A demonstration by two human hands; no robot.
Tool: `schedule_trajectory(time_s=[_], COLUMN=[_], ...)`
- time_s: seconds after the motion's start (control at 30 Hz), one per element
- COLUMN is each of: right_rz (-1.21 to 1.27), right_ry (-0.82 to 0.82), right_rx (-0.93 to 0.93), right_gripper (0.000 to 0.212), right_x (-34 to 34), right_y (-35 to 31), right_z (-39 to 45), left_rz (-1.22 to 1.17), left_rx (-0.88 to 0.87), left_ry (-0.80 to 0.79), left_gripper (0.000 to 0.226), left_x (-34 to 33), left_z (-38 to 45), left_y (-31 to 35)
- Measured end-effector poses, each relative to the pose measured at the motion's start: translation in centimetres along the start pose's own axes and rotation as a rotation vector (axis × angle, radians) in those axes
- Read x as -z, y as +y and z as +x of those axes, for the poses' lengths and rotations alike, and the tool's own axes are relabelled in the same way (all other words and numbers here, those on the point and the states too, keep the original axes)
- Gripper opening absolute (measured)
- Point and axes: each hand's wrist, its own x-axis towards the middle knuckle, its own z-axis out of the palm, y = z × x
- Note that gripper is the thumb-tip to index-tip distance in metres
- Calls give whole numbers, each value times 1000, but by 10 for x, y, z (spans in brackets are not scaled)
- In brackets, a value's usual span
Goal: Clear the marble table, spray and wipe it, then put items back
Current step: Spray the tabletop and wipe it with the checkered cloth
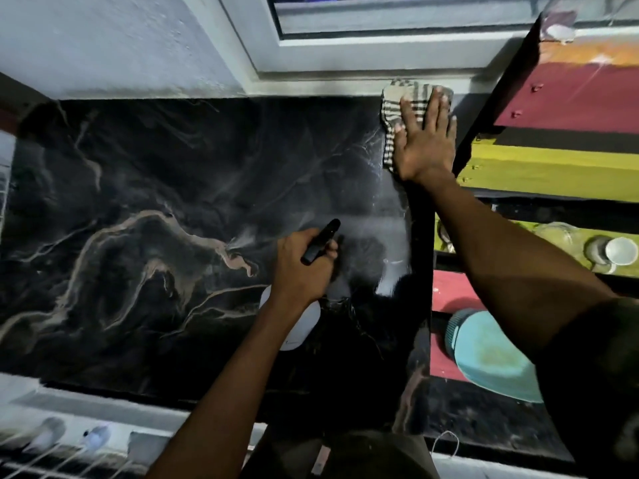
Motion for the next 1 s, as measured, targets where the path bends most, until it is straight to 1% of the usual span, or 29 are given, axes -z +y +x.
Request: schedule_trajectory(time_s=[0.1,0.2,0.37,0.57,0.7,0.77,0.83,0.87,0.93,1.0], right_rz=[5,25,32,50,72,71,69,73,85,114], right_ry=[-3,14,56,38,30,42,53,55,66,66], right_rx=[28,64,108,105,38,-7,-55,-83,-143,-194], right_gripper=[62,61,57,59,59,58,58,57,56,59], right_x=[-4,-14,-49,-89,-107,-115,-122,-126,-130,-133], right_y=[1,6,19,28,24,19,12,8,-5,-22], right_z=[-10,-42,-148,-284,-360,-391,-421,-433,-454,-466], left_rz=[23,30,48,58,27,12,-5,-9,-9,0], left_rx=[-1,9,-2,-51,-100,-101,-76,-58,-35,-39], left_ry=[1,-8,-54,-104,-132,-153,-160,-156,-153,-154], left_gripper=[17,15,12,15,15,24,36,39,33,21], left_x=[-1,-3,-10,-14,-13,-11,-6,-3,5,11], left_z=[-2,-9,-25,-61,-99,-118,-139,-149,-170,-184], left_y=[2,1,-6,-17,-35,-45,-59,-67,-83,-98])
